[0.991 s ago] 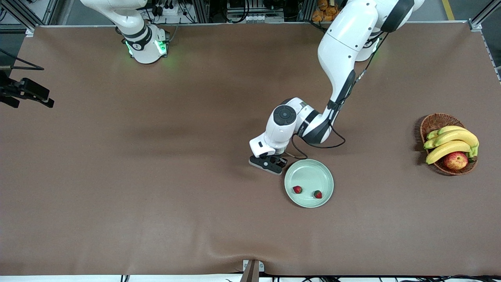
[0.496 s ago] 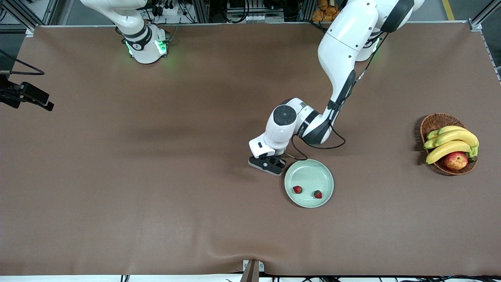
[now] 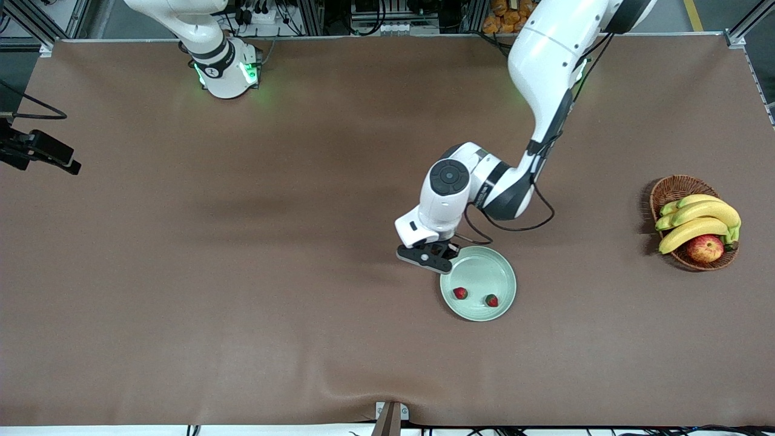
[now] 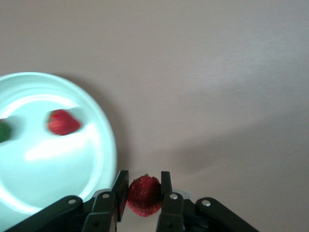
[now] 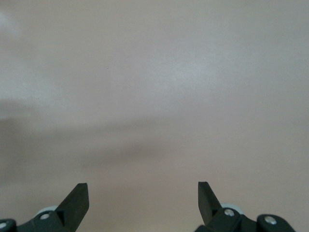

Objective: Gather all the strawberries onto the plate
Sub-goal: 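Grasp the third strawberry with the left gripper and lift it, then lower the strawberry onto the plate and open the left gripper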

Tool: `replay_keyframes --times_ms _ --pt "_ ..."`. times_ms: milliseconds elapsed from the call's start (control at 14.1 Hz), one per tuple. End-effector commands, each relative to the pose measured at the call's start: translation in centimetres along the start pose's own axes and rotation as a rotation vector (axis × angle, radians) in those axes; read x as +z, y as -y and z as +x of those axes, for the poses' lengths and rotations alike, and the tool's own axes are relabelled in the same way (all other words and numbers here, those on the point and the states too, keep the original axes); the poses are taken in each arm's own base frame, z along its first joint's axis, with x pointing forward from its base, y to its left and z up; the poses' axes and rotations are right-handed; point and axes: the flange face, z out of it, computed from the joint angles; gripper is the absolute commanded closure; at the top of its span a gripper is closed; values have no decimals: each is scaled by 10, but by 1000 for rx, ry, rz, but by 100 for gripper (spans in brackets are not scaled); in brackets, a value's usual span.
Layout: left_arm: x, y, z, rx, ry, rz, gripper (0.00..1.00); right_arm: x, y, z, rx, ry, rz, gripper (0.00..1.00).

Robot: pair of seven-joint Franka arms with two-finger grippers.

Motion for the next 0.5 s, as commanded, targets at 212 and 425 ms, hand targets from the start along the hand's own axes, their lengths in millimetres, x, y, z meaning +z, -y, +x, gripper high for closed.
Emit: replay_keyframes --times_ms 212,425 --pt "-11 85 5 78 44 44 80 -5 -6 -3 25 4 2 0" --pt "2 103 6 65 57 48 71 -9 -8 -3 30 -4 1 0"
